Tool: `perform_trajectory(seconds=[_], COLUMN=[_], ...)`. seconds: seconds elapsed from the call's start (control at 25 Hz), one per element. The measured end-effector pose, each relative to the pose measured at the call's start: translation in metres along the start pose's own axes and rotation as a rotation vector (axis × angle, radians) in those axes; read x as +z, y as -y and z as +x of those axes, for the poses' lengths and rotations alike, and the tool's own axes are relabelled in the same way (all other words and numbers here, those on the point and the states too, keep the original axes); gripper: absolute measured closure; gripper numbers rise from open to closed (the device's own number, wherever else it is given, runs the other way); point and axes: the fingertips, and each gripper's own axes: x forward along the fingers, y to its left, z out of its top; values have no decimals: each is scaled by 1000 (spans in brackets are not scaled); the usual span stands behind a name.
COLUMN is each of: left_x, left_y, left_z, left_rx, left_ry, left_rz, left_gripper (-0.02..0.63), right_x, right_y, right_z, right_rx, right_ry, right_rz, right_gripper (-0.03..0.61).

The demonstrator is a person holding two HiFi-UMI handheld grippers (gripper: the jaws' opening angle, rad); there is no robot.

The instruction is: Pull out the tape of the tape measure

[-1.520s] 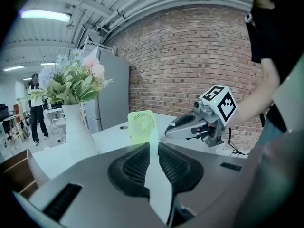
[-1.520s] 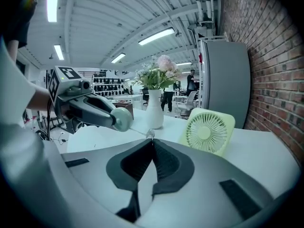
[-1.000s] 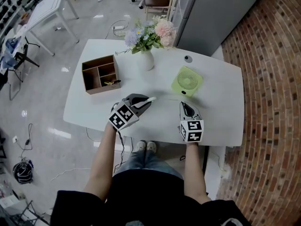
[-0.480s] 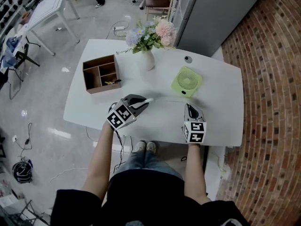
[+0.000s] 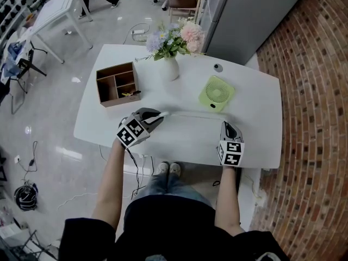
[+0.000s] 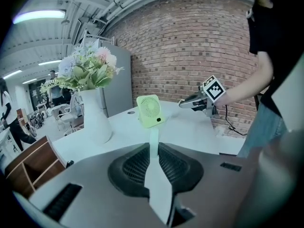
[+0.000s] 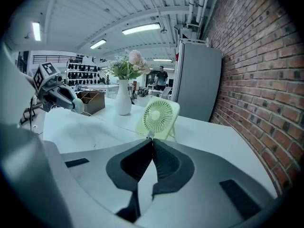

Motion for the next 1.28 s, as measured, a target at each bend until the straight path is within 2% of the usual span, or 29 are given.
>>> perform_trajectory(seconds=[0.4, 0.56, 0.92, 1.28], left_x=[-10, -9, -21, -44], left_y=[-9, -7, -14, -20], left_z=[-3, 1, 10, 27], left_rx=[5, -5, -13, -25], left_ry=[-24, -30, -65, -118], left_rz=[-8, -2, -7, 9], left_gripper=[545, 544, 543, 543], right_x=[-3, -2, -6, -26], right_y=[12, 5, -1, -7], right_z=[1, 4, 16, 44], right_rx=[-21, 0, 27, 59], right_ry=[-12, -13, -23, -99], right_rz=[1, 2, -38, -133], right_gripper=[574, 574, 573, 571])
